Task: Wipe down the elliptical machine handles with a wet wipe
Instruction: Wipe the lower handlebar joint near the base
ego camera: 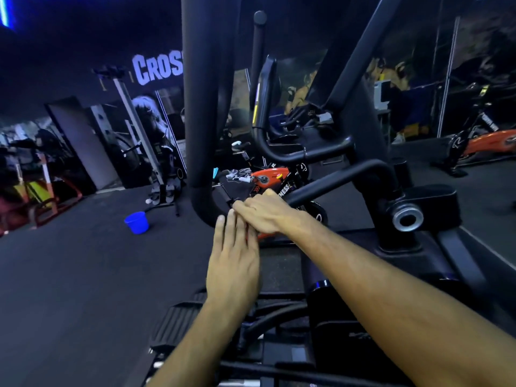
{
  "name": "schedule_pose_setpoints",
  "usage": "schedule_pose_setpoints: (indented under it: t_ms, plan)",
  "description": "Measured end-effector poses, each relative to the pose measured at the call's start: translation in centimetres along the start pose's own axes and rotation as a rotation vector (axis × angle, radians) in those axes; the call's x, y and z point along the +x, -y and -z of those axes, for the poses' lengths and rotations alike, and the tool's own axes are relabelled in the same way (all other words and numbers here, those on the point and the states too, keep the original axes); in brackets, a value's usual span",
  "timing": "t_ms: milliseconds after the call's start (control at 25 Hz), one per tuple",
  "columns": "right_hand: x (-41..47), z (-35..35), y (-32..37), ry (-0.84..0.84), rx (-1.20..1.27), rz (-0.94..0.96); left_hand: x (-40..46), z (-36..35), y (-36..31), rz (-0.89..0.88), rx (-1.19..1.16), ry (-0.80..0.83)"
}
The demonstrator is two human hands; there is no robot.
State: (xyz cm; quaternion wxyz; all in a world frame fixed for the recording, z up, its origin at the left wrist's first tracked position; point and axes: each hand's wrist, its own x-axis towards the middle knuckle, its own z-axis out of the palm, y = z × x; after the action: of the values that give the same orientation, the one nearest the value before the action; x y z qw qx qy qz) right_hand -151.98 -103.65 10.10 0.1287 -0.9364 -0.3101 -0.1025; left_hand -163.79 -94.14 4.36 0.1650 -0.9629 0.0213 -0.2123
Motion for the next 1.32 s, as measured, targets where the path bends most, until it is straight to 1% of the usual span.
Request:
schedule_pose_setpoints:
  t_ms: [80,160,200,240,280,320,360,400,480,600,640,680,760,800,840,880,960,1000,1040,1080,1120,1200,1240,1280,1320]
  plan:
    - [-0.5,-0.8,1.3,-0.063,0.135,0.039,-1.8,-1.8,0.2,-0.05,-0.206,-0.12]
    - [-1.6,-2.7,2.5,-0.244,0.153,0.038,-3.7,-4.5,-0.2,-0.106,-0.28,-0.238]
    - [-2.0,-3.8,2.5,-0.324,0.148,0.046,-4.0,-4.7,-0.2,-0.1,-0.316,-0.241]
    - [-2.4,-4.5,2.1,-0.383,0.095,0.078,-3.5,-4.9,-0.3,-0.099,-0.342,-0.261]
    - [-2.8,-4.9,1.1,-0.409,-0.008,0.11,-2.5,-4.6,-0.5,-0.116,-0.358,-0.241]
    - [-3.3,-4.8,-0.2,-0.411,-0.107,0.128,-1.4,-4.6,-0.6,-0.141,-0.349,-0.227]
    - [-3.7,-4.4,-1.5,-0.402,-0.195,0.139,-0.5,-4.3,-0.8,-0.142,-0.345,-0.178]
    - [-4.0,-3.9,-2.9,-0.394,-0.255,0.142,0.2,-4.0,-1.0,-0.143,-0.349,-0.178]
    - [-4.0,-2.8,-5.9,-0.354,-0.323,0.092,1.2,-3.2,-1.1,-0.164,-0.377,-0.253]
    - [-3.5,-2.2,-7.6,-0.355,-0.31,-0.068,3.1,-1.4,-1.1,-0.179,-0.44,-0.349]
    - [-3.3,-2.3,-7.4,-0.359,-0.275,-0.08,3.9,-0.9,-1.0,-0.163,-0.485,-0.366]
    - [-3.3,-2.4,-7.1,-0.343,-0.251,-0.064,4.9,-0.1,-1.1,-0.13,-0.541,-0.357]
    - [-4.2,-2.8,-8.0,-0.348,-0.255,0.051,7.3,1.5,-1.3,-0.059,-0.599,-0.315]
    - [-5.0,-2.6,-9.2,-0.356,-0.271,0.104,8.6,1.8,-1.6,-0.025,-0.608,-0.261]
    - [-5.3,-2.2,-10.8,-0.368,-0.29,0.117,9.9,2.2,-1.9,0.024,-0.6,-0.175]
    - [-5.3,-1.5,-12.2,-0.381,-0.301,0.087,11.2,2.3,-2.2,0.088,-0.562,-0.074]
    - [-4.4,-0.6,-13.2,-0.362,-0.26,-0.024,12.9,2.3,-3.0,0.175,-0.371,0.108]
    - [-3.4,-0.1,-12.6,-0.336,-0.227,-0.058,13.2,2.2,-3.2,0.201,-0.309,0.129]
    - [-2.7,0.1,-12.0,-0.328,-0.192,-0.046,13.3,2.1,-3.6,0.22,-0.284,0.111]
    - [-2.3,0.1,-11.5,-0.313,-0.151,0.005,13.2,1.9,-3.9,0.236,-0.272,0.09]
    - [-2.5,-0.4,-11.8,-0.335,-0.142,0.105,13.2,1.7,-4.1,0.244,-0.263,0.072]
    - [-3.9,-1.7,-14.5,-0.415,-0.229,0.313,13.4,1.2,-4.1,0.256,-0.25,0.061]
    - [-4.5,-2.2,-16.5,-0.459,-0.283,0.357,13.5,1.0,-4.0,0.268,-0.25,0.067]
    - [-4.8,-2.2,-18.2,-0.5,-0.309,0.351,13.7,0.9,-3.9,0.272,-0.25,0.072]
    - [-4.7,-1.9,-19.1,-0.518,-0.296,0.298,13.9,0.9,-3.9,0.272,-0.247,0.082]
